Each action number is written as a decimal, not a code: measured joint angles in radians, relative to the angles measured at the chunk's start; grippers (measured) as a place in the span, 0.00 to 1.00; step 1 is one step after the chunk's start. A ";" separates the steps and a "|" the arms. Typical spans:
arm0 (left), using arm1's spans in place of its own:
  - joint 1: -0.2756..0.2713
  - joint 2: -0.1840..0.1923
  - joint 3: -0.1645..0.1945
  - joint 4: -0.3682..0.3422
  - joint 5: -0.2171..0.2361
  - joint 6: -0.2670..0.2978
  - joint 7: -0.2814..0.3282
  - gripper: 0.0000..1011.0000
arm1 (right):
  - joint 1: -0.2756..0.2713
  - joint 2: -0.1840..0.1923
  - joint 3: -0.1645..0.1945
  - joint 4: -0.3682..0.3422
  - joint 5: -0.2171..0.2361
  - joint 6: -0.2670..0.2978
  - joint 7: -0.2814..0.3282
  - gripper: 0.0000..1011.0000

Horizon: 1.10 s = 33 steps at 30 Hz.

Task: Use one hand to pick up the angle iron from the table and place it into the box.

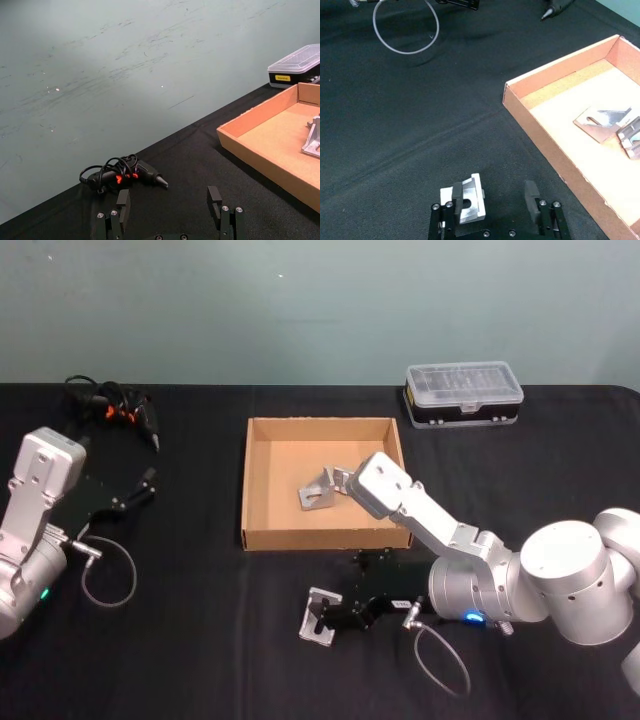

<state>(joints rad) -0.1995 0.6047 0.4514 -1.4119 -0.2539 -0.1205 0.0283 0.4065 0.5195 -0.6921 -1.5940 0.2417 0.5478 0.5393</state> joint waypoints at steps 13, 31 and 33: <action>0.000 0.000 0.000 0.000 0.000 0.000 0.000 1.00 | 0.000 0.001 0.000 -0.001 0.001 0.000 0.000 0.42; 0.000 0.000 0.000 0.000 0.000 0.000 0.000 1.00 | -0.011 0.004 0.012 -0.011 0.001 -0.010 0.000 0.07; 0.000 0.000 0.000 0.000 0.000 0.000 0.000 1.00 | -0.020 0.007 0.023 -0.025 0.002 -0.019 0.000 0.07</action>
<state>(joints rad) -0.1995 0.6047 0.4514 -1.4120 -0.2539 -0.1205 0.0283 0.3866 0.5267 -0.6689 -1.6189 0.2440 0.5289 0.5395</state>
